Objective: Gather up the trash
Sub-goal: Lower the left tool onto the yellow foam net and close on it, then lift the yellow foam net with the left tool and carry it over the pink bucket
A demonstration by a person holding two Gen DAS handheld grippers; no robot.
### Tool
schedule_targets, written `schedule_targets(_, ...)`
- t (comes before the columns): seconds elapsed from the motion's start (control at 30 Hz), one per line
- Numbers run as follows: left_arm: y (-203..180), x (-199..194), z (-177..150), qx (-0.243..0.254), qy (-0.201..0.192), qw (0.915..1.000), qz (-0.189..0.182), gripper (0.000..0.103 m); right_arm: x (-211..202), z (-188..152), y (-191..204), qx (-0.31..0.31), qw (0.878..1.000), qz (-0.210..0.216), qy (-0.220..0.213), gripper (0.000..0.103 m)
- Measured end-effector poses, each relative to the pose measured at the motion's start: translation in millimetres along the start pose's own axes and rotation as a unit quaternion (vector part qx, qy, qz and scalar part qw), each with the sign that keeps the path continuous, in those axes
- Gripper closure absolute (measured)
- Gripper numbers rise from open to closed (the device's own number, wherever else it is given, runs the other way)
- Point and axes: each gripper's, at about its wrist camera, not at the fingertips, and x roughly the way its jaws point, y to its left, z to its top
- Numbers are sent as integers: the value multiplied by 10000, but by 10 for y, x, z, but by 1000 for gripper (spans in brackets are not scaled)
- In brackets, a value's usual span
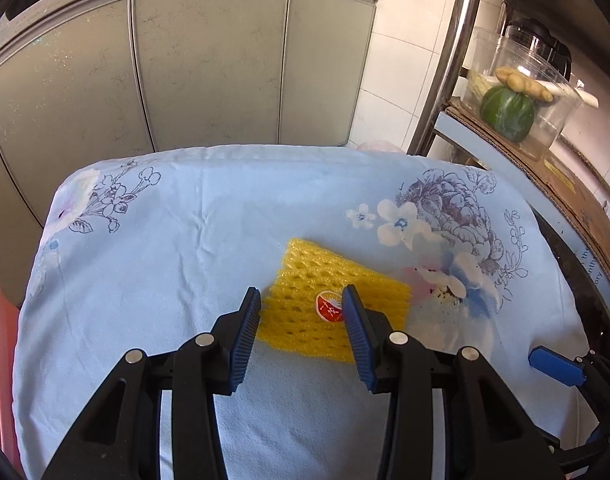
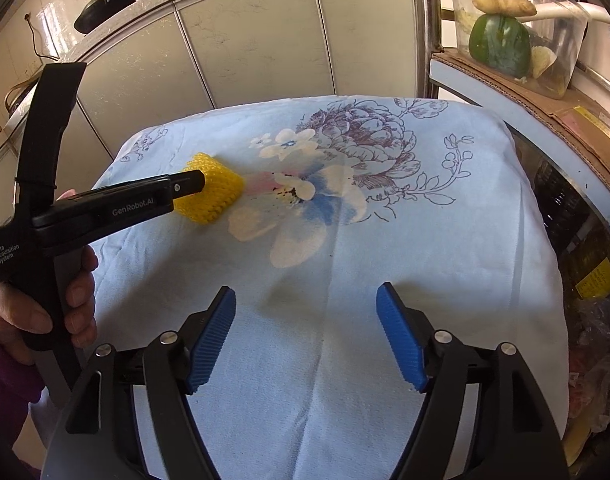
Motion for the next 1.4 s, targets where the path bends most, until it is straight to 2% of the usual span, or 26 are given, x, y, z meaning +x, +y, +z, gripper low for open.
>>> schedule_targets(0.13, -9, -25, -43, -41, -3, 10000, -86, 74, -10, -3, -3, -3, 10000, 14, 1, 28)
schedule_targets(0.2, -29, -61, -69, 1, -44, 10000, -65, 90, -13, -5, -6, 0, 10000, 17, -1, 28)
schedule_targets(0.23, -36, -86, -83, 18, -55, 10000, -37, 94, -16, -7, -6, 3, 10000, 21, -2, 28)
schedule_targets(0.4, -26, -209, -165, -51, -48, 9998, -188, 95, -14, 0, -10, 23, 10000, 53, -6, 28)
schedule_targets(0.67, -25, -569, -241, -137, -253, 9992, -263, 95, -9, 10, -16, 56, 9999, 94, -13, 28)
schedule_targets(0.93, 7, -914, -404, -175, -421, 9989, -79, 95, -5, 11, -16, 34, 10000, 72, -6, 27)
schedule_targets(1.03, 46, -1018, -473, -222, -481, 9986, -33, 95, 13, 11, 12, -39, 10000, 50, 29, 22)
schedule_targets(1.23, 146, -1171, -577, -338, -504, 9982, 9, 95, 56, 8, 92, -267, 9995, -111, 114, 18)
schedule_targets(1.4, 190, -1319, -638, -351, -645, 9973, 88, 95, 116, -8, 221, -612, 9969, -438, 245, 13)
